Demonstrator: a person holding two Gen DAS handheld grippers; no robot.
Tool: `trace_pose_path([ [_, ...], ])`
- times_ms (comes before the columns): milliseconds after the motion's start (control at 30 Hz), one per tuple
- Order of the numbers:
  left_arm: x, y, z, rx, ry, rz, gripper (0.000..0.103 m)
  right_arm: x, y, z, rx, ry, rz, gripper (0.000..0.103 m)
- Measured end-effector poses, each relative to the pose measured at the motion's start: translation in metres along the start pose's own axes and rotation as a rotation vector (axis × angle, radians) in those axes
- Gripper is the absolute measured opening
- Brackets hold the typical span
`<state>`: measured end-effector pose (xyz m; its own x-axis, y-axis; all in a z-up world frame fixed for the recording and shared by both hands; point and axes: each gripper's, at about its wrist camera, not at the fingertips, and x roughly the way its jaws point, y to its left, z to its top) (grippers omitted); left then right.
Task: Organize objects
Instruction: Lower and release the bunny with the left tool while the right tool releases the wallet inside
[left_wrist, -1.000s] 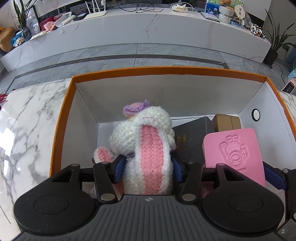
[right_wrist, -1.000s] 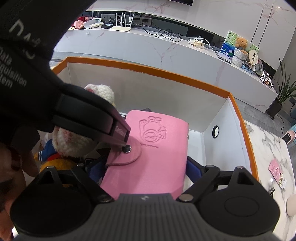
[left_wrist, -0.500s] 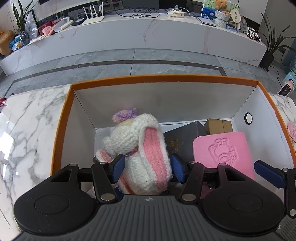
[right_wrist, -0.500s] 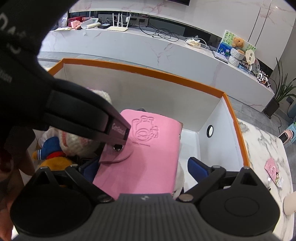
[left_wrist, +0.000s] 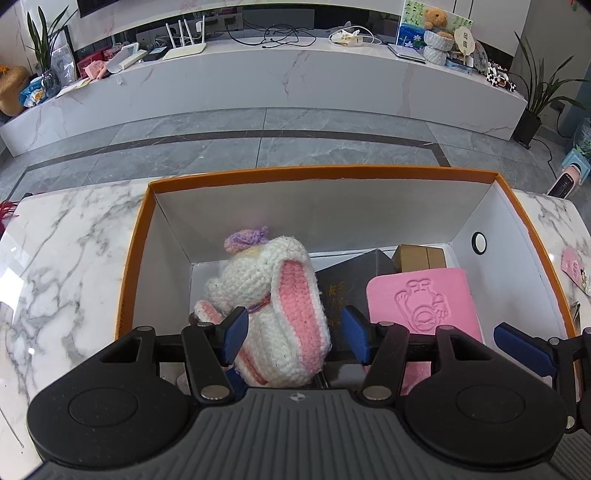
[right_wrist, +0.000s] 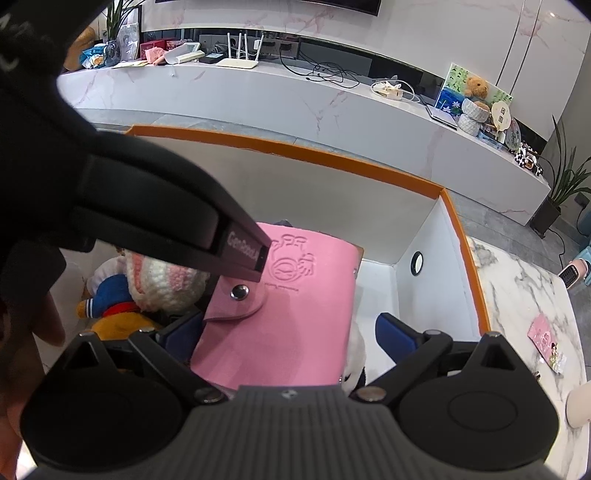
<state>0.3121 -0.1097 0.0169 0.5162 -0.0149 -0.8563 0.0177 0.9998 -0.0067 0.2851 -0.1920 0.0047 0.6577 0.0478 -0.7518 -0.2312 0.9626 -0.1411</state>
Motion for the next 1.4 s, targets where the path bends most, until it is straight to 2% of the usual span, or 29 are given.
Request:
trace_pose_path([
  [433, -0.030, -0.003, -0.007, 0.010, -0.036, 0.016, 0.066, -0.031, 0.003, 0.000, 0.030, -0.038, -0.017, 0.099],
  [700, -0.061, -0.006, -0.020, -0.006, -0.068, 0.010, 0.066, -0.055, 0.002, -0.006, 0.077, -0.040, 0.004, 0.099],
  [967, -0.094, 0.001, -0.037, -0.014, -0.109, 0.043, 0.066, -0.077, -0.006, -0.016, 0.105, -0.043, 0.016, 0.099],
  [1400, -0.139, 0.008, -0.065, -0.001, -0.166, 0.082, 0.066, -0.125, -0.004, -0.027, 0.054, -0.091, 0.019, 0.100],
])
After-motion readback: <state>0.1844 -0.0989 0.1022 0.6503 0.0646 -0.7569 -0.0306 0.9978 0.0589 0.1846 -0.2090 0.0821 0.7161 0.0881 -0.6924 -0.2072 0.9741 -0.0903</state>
